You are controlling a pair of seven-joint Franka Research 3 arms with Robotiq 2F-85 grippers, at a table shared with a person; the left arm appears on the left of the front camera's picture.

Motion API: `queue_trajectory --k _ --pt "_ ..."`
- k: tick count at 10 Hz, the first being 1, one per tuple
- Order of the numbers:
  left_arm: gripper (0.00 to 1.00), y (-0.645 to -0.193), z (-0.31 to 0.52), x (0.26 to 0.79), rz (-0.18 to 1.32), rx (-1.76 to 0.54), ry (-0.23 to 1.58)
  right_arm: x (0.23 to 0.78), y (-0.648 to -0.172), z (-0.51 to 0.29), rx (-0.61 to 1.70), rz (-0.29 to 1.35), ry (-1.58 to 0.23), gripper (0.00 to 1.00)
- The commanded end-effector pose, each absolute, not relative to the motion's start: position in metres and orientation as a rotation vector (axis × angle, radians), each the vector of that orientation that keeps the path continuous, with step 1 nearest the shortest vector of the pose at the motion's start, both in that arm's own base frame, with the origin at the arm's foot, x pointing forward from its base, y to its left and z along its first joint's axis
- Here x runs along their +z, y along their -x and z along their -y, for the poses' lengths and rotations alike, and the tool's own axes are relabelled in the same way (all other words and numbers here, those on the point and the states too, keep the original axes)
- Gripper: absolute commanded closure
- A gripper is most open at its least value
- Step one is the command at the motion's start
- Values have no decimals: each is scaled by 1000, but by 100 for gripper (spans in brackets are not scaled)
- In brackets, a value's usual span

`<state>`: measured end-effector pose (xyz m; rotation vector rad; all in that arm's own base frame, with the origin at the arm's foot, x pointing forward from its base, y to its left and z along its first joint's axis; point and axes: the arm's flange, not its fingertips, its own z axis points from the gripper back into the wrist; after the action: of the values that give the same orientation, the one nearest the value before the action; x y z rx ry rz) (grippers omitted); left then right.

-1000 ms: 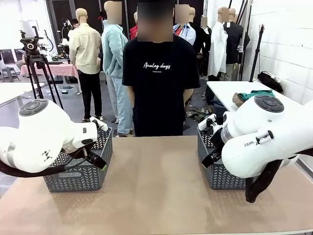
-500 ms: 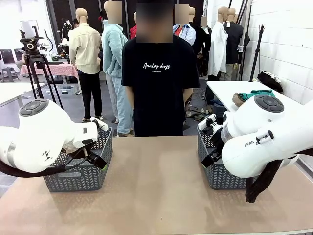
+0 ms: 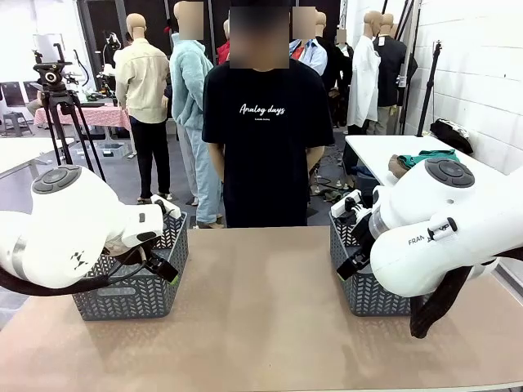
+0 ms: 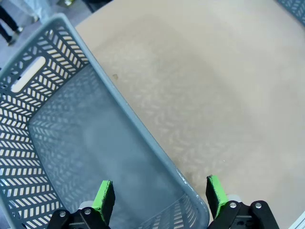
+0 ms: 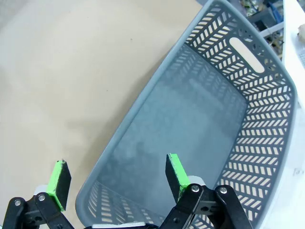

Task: Sort the tops and bottoms.
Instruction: Lift clothes from the center of the table with your left hand.

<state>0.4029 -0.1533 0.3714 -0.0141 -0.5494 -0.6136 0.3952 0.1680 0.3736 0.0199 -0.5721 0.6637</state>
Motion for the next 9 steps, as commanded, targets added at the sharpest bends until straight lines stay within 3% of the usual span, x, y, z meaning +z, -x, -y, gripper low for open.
queue_trajectory --k 1,9 --pt "0 -403 152 371 549 -609 16 374 -395 -168 663 572 -20 0" --pt "0 -403 152 371 549 -609 16 374 -395 -168 663 572 -20 0"
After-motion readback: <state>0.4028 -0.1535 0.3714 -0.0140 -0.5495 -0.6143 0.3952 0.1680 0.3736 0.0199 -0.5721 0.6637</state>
